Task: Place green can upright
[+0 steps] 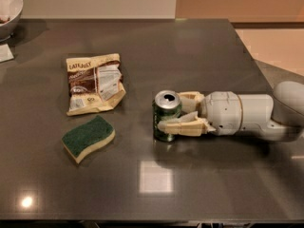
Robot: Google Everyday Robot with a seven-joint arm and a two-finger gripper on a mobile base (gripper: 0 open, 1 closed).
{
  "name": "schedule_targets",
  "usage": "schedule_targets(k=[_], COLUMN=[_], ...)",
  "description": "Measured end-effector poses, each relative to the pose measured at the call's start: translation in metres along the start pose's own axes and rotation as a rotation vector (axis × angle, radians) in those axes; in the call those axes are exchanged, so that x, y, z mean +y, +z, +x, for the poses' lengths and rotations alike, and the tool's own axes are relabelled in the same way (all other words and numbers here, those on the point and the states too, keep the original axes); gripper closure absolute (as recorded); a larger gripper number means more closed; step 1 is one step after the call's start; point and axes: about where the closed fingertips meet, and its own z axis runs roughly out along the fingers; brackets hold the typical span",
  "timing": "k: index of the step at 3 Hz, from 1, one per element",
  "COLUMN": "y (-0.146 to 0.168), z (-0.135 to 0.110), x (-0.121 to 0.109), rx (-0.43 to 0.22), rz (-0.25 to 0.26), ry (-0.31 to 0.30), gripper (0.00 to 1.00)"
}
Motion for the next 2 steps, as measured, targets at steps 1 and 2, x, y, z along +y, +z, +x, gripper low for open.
schedule_targets(k=[1, 2], y=[0.002, 0.002], z=[-0.001, -0.0011], x=[0.0007, 0.0007], rx=[0.0, 0.0], rz=[-0.004, -0.004], ry=[-0.002, -0.002], gripper=[0.0, 0.0])
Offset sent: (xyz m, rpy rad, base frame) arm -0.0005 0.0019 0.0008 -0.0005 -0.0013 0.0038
